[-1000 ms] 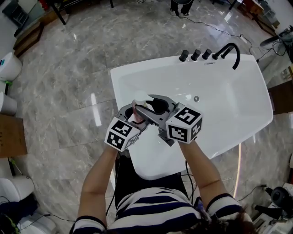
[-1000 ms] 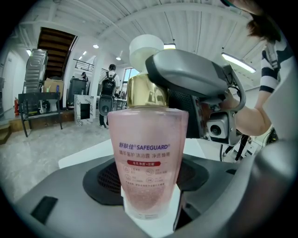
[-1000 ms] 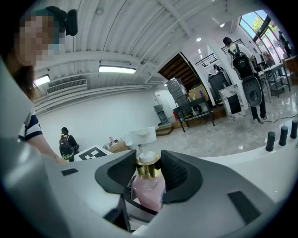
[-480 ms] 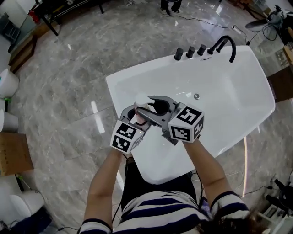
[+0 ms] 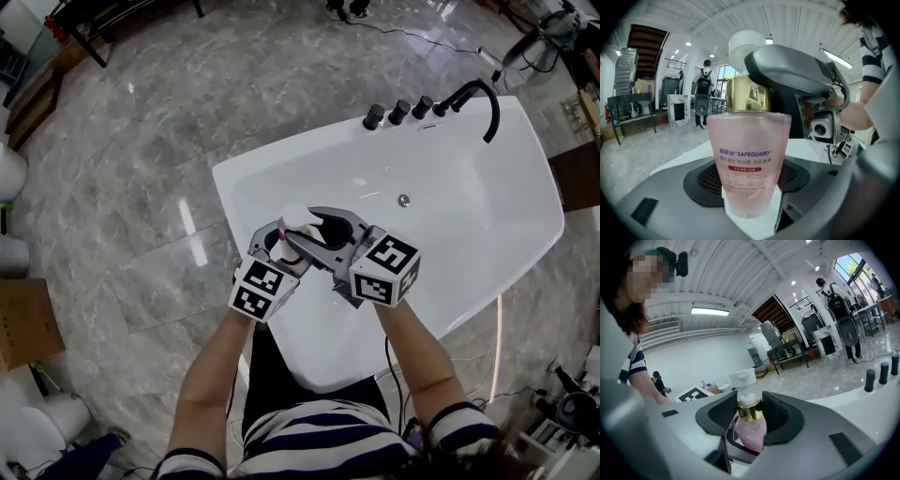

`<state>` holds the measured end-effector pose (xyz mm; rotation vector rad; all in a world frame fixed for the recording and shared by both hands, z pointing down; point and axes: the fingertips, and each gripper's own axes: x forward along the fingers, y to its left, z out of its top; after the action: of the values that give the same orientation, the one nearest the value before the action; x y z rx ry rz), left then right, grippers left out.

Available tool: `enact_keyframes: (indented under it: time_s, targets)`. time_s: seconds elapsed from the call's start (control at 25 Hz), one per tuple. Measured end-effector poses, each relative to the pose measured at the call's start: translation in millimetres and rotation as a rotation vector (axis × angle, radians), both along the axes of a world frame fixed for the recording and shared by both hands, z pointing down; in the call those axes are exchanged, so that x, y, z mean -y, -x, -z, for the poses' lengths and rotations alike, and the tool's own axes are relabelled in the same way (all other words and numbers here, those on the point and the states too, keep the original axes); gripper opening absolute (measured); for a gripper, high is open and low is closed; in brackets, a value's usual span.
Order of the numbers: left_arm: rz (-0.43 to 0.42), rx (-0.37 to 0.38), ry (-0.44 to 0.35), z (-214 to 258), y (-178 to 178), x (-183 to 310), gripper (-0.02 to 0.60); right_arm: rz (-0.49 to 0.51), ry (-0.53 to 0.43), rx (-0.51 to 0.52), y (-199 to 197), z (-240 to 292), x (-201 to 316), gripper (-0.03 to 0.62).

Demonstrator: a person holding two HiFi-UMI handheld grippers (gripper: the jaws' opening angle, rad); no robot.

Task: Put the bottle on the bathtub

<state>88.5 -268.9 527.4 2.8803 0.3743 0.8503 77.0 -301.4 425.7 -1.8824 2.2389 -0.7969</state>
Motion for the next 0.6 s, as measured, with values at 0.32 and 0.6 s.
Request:
enact_keyframes:
  time_s: [0.32,0.6]
  targets:
    - [-0.013,0.002,-0.032,-9.0,-33.3,30.3,0.314,-0.023,-0.015,0.003,-31.7,-8.4,28.0,0.181]
    - [-0.062,0.033,-0.095,-23.9,-52.1,60.6,0.314,-0.040,-0.012,0.005,-50.9,-23.6,55.5,0.181]
